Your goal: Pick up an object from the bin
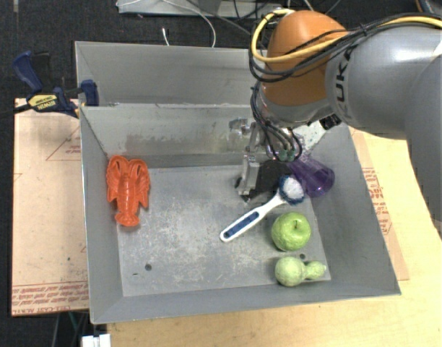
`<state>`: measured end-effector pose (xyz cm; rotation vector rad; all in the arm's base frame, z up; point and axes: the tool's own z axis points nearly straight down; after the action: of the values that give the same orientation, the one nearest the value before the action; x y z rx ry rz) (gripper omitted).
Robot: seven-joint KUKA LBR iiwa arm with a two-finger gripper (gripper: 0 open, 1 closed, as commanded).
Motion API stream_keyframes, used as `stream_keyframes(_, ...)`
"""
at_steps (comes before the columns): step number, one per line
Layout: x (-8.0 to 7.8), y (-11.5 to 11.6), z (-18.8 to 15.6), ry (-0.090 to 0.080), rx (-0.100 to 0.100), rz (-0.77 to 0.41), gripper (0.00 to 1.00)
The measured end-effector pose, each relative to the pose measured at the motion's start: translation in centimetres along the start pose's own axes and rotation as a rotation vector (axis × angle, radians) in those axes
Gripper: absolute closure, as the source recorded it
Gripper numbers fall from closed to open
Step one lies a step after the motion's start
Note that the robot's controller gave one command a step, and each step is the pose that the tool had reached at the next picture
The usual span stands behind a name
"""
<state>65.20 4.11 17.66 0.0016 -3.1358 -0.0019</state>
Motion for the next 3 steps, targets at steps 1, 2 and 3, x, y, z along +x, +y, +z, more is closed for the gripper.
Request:
stream_keyframes(1,-0.2,0.0,-0.5,-0.008,0.0,0.001,0.0)
stream_keyframes(2,1.0,-9.7,10.4,-0.013,-0.003,-0.237,0.0)
stream_keyframes(3,-0.1,-8.1,2.8,-0.016,-0.001,-0.231,0.0)
